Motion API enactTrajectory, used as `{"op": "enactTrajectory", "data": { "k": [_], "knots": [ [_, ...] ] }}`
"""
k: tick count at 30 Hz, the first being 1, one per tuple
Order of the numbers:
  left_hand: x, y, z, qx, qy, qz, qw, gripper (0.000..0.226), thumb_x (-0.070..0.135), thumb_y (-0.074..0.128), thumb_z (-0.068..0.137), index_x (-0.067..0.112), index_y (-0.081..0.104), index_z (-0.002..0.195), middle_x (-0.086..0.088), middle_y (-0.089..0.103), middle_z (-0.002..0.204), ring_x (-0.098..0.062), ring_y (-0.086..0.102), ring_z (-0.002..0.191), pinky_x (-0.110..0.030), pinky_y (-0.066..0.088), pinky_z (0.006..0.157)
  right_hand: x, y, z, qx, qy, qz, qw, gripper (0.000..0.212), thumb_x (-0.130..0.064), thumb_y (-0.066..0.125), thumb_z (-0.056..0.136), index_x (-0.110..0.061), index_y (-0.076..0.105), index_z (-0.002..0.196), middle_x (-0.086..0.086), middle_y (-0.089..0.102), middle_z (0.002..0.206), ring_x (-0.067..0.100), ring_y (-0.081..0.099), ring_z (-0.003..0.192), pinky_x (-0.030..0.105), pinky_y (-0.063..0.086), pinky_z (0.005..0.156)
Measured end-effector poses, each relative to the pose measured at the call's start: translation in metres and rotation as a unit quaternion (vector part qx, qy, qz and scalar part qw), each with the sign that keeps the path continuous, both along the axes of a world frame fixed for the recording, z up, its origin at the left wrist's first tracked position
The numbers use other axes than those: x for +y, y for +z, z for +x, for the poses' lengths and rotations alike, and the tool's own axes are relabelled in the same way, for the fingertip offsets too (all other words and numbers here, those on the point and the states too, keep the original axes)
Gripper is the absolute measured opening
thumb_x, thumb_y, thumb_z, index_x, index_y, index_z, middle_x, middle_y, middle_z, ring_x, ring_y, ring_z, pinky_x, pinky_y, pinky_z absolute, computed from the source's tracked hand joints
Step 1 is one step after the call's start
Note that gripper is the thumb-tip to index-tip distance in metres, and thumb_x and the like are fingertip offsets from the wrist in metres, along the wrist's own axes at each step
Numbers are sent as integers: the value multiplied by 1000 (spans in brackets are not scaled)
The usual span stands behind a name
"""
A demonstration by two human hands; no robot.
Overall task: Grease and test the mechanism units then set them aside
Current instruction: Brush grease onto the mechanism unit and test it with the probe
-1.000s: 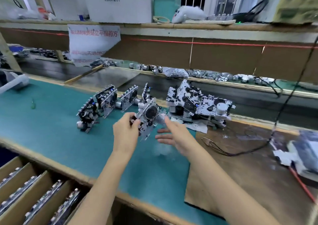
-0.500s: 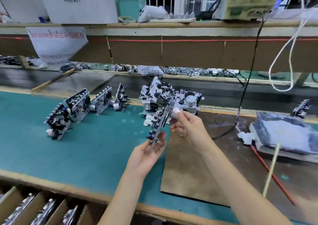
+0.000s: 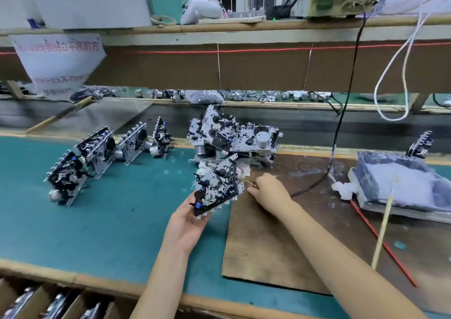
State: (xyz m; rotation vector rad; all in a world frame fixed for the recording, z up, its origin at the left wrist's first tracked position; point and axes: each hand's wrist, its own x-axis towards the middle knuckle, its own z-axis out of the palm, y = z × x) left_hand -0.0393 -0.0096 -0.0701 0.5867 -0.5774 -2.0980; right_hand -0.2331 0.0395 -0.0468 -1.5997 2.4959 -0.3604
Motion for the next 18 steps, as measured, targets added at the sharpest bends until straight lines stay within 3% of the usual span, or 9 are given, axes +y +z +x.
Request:
{"op": "enactTrajectory", "data": {
  "k": [2,3,5,7,9,12,14,18],
  "knots": [
    [-1,-3,0,-1,-3,-10,1000,43,-2,38,92,6,77,76,-5,75,83,-15,71,69,-24,55,52,1,-3,0,11,10,-19,1000,29,-31,50,94,-3,60,97,13,54,104,29,54,96,30,33,69],
    [-2,-4,0,-8,-1,-13,1000,37,-2,41,90,5,77,82,-5,75,86,-15,71,72,-24,56,55,3,-2,0,-3,12,-34,999,27,-31,51,93,-6,61,93,11,54,100,28,53,94,30,33,68],
    [-1,-4,0,-4,-8,-25,1000,23,3,56,75,6,76,86,-6,74,90,-15,72,75,-24,58,61,10,5,0,-77,4,-80,994,28,-32,52,92,-8,57,80,8,54,83,26,52,83,30,32,62],
    [0,-1,1,-5,-18,-33,999,27,8,57,67,7,76,88,-5,74,91,-14,72,77,-25,58,64,17,16,-2,-154,-2,-125,980,38,-34,52,92,1,59,79,13,57,75,27,54,78,31,36,61],
    [-1,-3,1,-8,-18,-35,999,40,13,63,64,7,68,103,-4,74,92,-13,71,79,-24,57,67,26,29,-5,-190,1,-150,970,47,-38,51,92,7,59,81,14,57,69,22,55,69,30,39,61],
    [-2,-4,3,-18,-16,-50,998,30,8,49,84,7,59,111,-3,74,92,-12,71,79,-23,56,68,38,43,-7,-236,22,-173,956,43,-37,54,92,-2,51,66,0,35,52,11,34,48,19,27,48],
    [-2,-7,2,-23,-10,-49,998,28,6,39,92,7,59,110,-2,74,91,-12,71,78,-23,56,67,43,49,-8,-271,32,-184,945,41,-33,58,90,-3,53,62,-7,33,45,6,28,41,15,25,45],
    [0,-4,2,-36,1,-54,998,30,0,37,89,7,58,111,-2,74,90,-11,70,76,-22,56,66,48,55,-4,-318,50,-181,929,40,-30,63,87,-15,54,52,-11,31,32,4,25,34,14,23,42]
  ]
}}
